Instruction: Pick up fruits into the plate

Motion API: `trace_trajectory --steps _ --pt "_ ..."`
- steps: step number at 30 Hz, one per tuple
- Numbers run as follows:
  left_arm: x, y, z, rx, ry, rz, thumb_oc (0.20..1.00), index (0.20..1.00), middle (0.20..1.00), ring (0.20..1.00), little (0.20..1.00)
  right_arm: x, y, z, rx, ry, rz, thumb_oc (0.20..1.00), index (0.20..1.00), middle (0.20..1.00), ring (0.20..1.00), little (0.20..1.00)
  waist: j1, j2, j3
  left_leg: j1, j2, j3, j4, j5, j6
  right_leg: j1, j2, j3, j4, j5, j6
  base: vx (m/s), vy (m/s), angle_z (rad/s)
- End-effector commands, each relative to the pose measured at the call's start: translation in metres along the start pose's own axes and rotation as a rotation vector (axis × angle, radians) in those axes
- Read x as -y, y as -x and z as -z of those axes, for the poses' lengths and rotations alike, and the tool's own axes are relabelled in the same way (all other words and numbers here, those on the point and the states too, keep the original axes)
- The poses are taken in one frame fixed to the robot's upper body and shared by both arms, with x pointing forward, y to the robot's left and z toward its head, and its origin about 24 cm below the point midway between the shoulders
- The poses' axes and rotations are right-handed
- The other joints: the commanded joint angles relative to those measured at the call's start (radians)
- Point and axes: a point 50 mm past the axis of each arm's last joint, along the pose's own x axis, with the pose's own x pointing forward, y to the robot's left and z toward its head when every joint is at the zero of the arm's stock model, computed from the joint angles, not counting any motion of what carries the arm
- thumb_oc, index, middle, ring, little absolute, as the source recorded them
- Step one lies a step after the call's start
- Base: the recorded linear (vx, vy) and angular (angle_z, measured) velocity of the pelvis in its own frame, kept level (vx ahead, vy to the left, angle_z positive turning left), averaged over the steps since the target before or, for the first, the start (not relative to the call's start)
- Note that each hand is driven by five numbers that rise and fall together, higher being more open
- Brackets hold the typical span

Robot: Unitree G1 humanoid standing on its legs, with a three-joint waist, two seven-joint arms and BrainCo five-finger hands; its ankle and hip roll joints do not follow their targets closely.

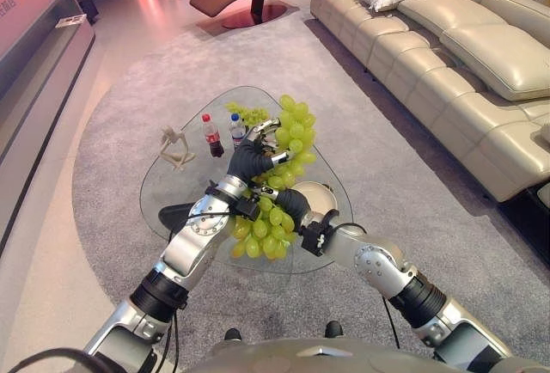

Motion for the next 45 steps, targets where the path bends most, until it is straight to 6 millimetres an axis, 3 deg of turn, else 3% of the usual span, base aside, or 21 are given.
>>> trace_trajectory --steps 1,2,3,10,18,23,27,31,33,37,38,41,45 --pt "0.021 -0.019 0.007 -0.032 0.038 0.097 0.200 0.200 0.200 0.200 0.200 -0.105 -0.019 -0.027 0.149 -0.063 -0.547 0.200 0.200 0.200 0.200 0.200 0.000 -0.038 0.012 0.021 -0.008 0.005 0.047 -0.156 0.021 0.064 -0.046 -0.023 0.059 -0.136 0.027 0.00 0.000 0.00" --pt "0.018 -0.016 0.011 -0.052 0.058 0.069 0.944 0.944 0.944 0.944 0.944 -0.102 -0.019 -0.029 0.163 -0.068 -0.534 0.200 0.200 0.200 0.200 0.200 0.000 -0.036 0.012 0.020 -0.007 0.006 0.047 -0.154 0.021 0.064 -0.046 -0.024 0.060 -0.136 0.027 0.00 0.000 0.00" --pt "0.017 -0.016 0.012 -0.055 0.062 0.065 1.000 1.000 1.000 1.000 1.000 -0.101 -0.018 -0.029 0.167 -0.069 -0.530 0.200 0.200 0.200 0.200 0.200 0.000 -0.036 0.013 0.020 -0.008 0.006 0.046 -0.154 0.021 0.064 -0.045 -0.025 0.060 -0.136 0.026 0.00 0.000 0.00" --pt "-0.006 -0.003 0.018 -0.052 0.131 -0.060 1.000 1.000 1.000 1.000 1.000 -0.075 -0.009 -0.037 0.242 -0.104 -0.413 0.200 0.200 0.200 0.200 0.200 0.001 -0.030 0.024 0.013 -0.008 0.003 0.042 -0.146 0.019 0.060 -0.043 -0.033 0.062 -0.134 0.021 0.00 0.000 0.00" --pt "-0.054 0.016 0.030 -0.103 0.047 -0.289 1.000 1.000 1.000 1.000 1.000 -0.031 0.011 -0.068 0.412 -0.104 -0.215 0.200 0.200 0.200 0.200 0.200 0.006 -0.017 0.072 -0.046 -0.017 -0.017 0.049 -0.130 0.018 0.013 -0.043 -0.043 0.075 -0.133 0.011 -0.09 0.024 0.04" --pt "-0.089 0.040 0.053 -0.214 0.008 -0.471 1.000 1.000 1.000 1.000 1.000 -0.006 0.024 -0.093 0.504 -0.056 -0.104 0.200 0.200 0.200 0.200 0.200 0.004 -0.007 0.143 -0.100 -0.027 -0.027 0.052 -0.118 0.021 -0.038 -0.043 -0.050 0.093 -0.136 0.002 -0.16 0.036 0.08" --pt "-0.103 0.059 0.076 -0.318 0.002 -0.564 1.000 1.000 1.000 1.000 1.000 0.007 0.031 -0.107 0.545 -0.010 -0.029 0.200 0.200 0.200 0.200 0.200 0.001 -0.001 0.186 -0.136 -0.035 -0.032 0.058 -0.110 0.022 -0.075 -0.039 -0.051 0.115 -0.144 -0.006 -0.13 0.036 0.02" --pt "-0.111 0.084 0.105 -0.438 0.044 -0.684 1.000 1.000 1.000 1.000 1.000 0.032 0.037 -0.117 0.565 0.062 0.095 0.200 0.200 0.200 0.200 0.200 0.002 0.007 0.249 -0.181 -0.045 -0.037 0.062 -0.099 0.023 -0.119 -0.032 -0.053 0.144 -0.155 -0.016 -0.12 0.041 0.01" --pt "-0.112 0.089 0.110 -0.465 0.055 -0.706 1.000 1.000 1.000 1.000 1.000 0.037 0.039 -0.119 0.566 0.079 0.128 0.200 0.200 0.200 0.200 0.200 0.003 0.008 0.261 -0.190 -0.047 -0.039 0.064 -0.098 0.023 -0.128 -0.031 -0.054 0.149 -0.157 -0.018 -0.07 0.017 0.03" --pt "-0.112 0.111 0.132 -0.570 0.078 -0.772 1.000 1.000 1.000 1.000 1.000 0.069 0.049 -0.128 0.559 0.151 0.312 0.200 0.200 0.200 0.200 0.200 0.015 0.008 0.314 -0.227 -0.059 -0.051 0.076 -0.095 0.022 -0.160 -0.023 -0.060 0.166 -0.160 -0.025 -0.06 0.001 0.12" --pt "-0.112 0.119 0.138 -0.607 0.071 -0.780 1.000 1.000 1.000 1.000 1.000 0.084 0.058 -0.136 0.555 0.186 0.399 0.200 0.200 0.200 0.200 0.200 0.026 0.008 0.336 -0.243 -0.064 -0.057 0.080 -0.093 0.022 -0.174 -0.020 -0.065 0.173 -0.161 -0.026 -0.05 -0.011 0.09" --pt "-0.114 0.128 0.144 -0.661 0.047 -0.785 1.000 1.000 1.000 1.000 1.000 0.104 0.074 -0.149 0.546 0.255 0.528 0.200 0.200 0.200 0.200 0.200 0.042 0.009 0.365 -0.265 -0.072 -0.062 0.084 -0.090 0.022 -0.192 -0.017 -0.072 0.180 -0.160 -0.028 -0.05 -0.017 0.10" --pt "-0.120 0.137 0.150 -0.729 -0.002 -0.783 1.000 1.000 1.000 1.000 1.000 0.132 0.108 -0.183 0.543 0.399 0.771 0.200 0.200 0.200 0.200 0.200 0.070 0.013 0.427 -0.327 -0.093 -0.077 0.109 -0.085 0.026 -0.257 -0.012 -0.080 0.217 -0.160 -0.029 -0.05 -0.030 0.15"
